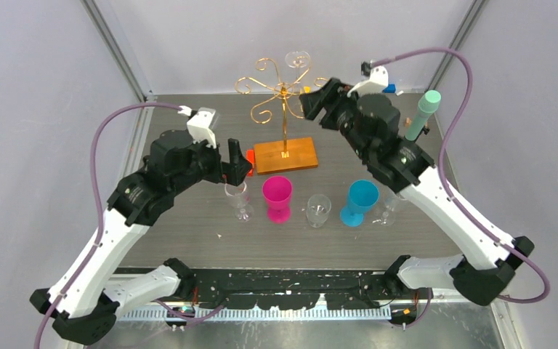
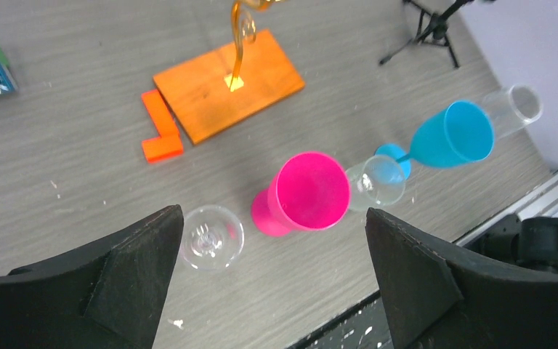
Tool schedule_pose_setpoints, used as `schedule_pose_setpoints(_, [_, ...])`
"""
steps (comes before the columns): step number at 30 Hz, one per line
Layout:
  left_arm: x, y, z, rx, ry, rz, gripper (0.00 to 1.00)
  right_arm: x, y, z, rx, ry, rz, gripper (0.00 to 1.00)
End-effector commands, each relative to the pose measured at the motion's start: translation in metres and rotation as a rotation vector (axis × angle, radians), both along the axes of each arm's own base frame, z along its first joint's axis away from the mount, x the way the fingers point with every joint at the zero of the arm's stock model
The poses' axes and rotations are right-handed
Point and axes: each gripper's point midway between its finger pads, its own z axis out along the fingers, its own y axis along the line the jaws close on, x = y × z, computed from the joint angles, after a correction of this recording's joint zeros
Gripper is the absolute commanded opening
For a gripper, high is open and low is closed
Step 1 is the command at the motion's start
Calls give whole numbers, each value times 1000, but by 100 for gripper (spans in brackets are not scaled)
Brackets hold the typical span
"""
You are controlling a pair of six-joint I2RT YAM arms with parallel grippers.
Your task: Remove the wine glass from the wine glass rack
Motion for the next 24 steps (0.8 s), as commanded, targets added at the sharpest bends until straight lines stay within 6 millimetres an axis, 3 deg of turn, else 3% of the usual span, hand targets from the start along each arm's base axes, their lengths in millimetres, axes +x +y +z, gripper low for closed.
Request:
schedule_pose_setpoints(1, [2,6,31,-65,-143,24,100,44,-21,4,-53,31,-66,73])
schedule_pose_setpoints(4, [0,12,32,-72,-158,43,100,69,-26,9,-38,27,-81,72])
schedule_pose_setpoints(7, [-1,15,29,-71,-157,55,100,92,-22,18,13,11,-51,58])
schedule_pose_setpoints(11, [0,14,28,-72,-155,58,100,123,-22,11,30,89,-79,42])
schedule_pose_setpoints(16, [2,13,23,-59,-142,58,100,152,-9,-21,-10,208,-73,43])
schedule_pose_setpoints(21, [2,10,18,-63,-132,45,100,165,-2,-16,18,175,-63,44])
schedule_pose_setpoints(24, [2,9,15,-60,-125,44,100,170,2,-14,25,162,-54,36])
